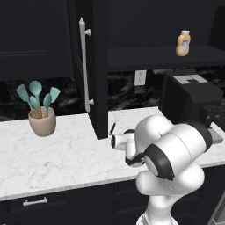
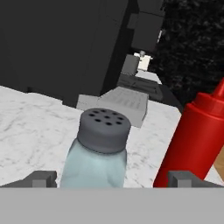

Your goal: Put the shaker and condiment bottle from the counter next to their counterparts in the cabinet.

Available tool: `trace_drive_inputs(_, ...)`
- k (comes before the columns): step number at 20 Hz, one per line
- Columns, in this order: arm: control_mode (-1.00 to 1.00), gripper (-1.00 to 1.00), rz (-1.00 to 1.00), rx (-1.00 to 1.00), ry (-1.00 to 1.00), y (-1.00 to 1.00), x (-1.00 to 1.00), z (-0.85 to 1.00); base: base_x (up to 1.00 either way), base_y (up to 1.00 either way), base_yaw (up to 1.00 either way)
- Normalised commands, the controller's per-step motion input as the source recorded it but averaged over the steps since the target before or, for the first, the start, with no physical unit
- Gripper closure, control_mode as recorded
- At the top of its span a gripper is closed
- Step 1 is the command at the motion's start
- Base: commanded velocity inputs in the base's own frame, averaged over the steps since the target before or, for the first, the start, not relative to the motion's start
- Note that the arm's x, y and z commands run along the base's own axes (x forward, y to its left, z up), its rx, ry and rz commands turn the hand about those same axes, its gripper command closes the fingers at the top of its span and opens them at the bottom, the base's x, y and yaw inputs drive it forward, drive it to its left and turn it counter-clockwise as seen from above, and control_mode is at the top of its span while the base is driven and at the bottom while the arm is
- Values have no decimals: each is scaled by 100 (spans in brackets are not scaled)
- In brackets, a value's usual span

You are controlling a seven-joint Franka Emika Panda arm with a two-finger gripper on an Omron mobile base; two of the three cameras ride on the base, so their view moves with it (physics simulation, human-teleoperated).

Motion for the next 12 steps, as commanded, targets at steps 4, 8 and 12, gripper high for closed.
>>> trace_drive_inputs(4, -100, -100, 0, 0, 0, 0, 11, -12, 0, 0, 0)
trace_drive_inputs(8, -100, -100, 0, 0, -1, -17, 1, -20, 0, 0, 0)
trace_drive_inputs(12, -100, 100, 0, 2, -2, -26, 1, -22, 0, 0, 0)
